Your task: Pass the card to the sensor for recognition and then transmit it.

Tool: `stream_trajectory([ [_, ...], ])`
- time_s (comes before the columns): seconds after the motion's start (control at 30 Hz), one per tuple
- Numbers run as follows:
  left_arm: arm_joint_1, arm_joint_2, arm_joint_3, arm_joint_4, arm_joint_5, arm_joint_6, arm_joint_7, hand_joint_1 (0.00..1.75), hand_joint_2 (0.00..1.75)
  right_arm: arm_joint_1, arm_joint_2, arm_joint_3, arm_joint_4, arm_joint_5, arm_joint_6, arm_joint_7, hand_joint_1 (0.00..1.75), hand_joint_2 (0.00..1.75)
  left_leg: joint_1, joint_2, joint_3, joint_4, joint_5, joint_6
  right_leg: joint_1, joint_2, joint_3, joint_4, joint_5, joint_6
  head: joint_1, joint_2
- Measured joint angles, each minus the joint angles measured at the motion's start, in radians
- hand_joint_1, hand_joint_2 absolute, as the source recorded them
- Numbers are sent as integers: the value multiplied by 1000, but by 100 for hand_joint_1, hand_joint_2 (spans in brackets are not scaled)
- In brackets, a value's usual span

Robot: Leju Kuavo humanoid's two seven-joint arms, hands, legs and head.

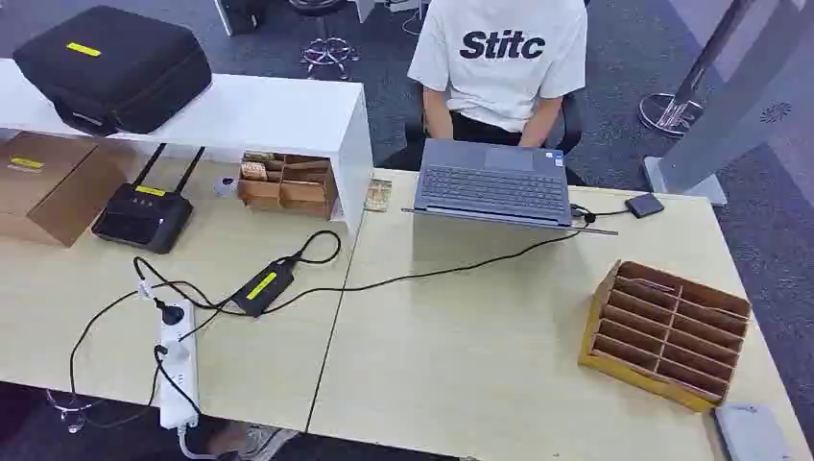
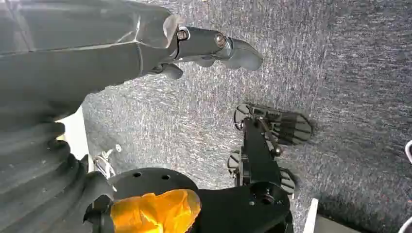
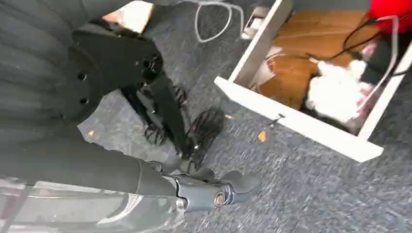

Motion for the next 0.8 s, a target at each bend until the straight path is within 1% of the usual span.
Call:
stream_trajectory([
  [0.13, 0, 7, 0, 0, -15, -8, -2, 0, 175, 5, -24, -5, -21, 1, 26, -51, 0, 175, 0, 0, 0, 0, 0, 0, 0, 0, 0, 0, 0, 0, 0, 0],
  [0.23, -1, 17, -4, 0, -34, -20, -13, 0, 175, 19, -51, -4, -44, 39, 33, -81, 0, 175, 0, 0, 0, 0, 0, 0, 0, 0, 0, 0, 0, 0, -1, 0],
  [0.27, -1, 21, -6, 0, -39, -25, -21, 0, 175, 28, -61, 0, -55, 59, 36, -82, 0, 175, -1, 0, 0, 0, 0, 0, -1, 0, 0, 0, 0, 0, 1, 0],
  [0.3, -1, 24, -6, 0, -39, -28, -24, 0, 175, 36, -74, 3, -68, 71, 40, -80, 0, 175, -1, 0, 0, 0, 0, 0, -1, 0, 0, -1, 0, 0, -1, 0],
  [0.37, -2, 31, -9, 0, -41, -35, -34, 0, 175, 56, -89, 8, -104, 97, 48, -55, 0, 175, -1, 0, 0, 0, 0, 0, -1, 0, 0, -1, 0, 0, 0, 0],
  [0.43, -2, 34, -11, 0, -42, -44, -42, 0, 175, 77, -94, 9, -154, 113, 64, -33, 0, 175, -1, 0, 0, 0, 0, 0, -1, 0, 0, -1, 0, 0, 0, 0],
  [0.5, -2, 35, -11, 1, -41, -50, -48, 0, 175, 94, -95, 7, -201, 104, 83, -22, 0, 175, -1, 0, -1, 0, 0, 0, -1, 0, 0, 0, 0, 0, 0, 0],
  [0.67, -2, 34, -11, 5, -32, -67, -66, 0, 175, 110, -95, -16, -301, 90, 115, -20, 0, 175, 0, 0, 0, 0, 0, 0, 0, 0, 0, 0, 0, 0, 0, 0],
  [0.8, 0, 34, -22, 6, -58, -87, -102, 0, 175, 117, -82, -59, -393, 60, 127, -21, 0, 175, 0, 0, 0, 0, 0, 0, 0, 0, 0, 0, 0, 0, 0, 0],
])
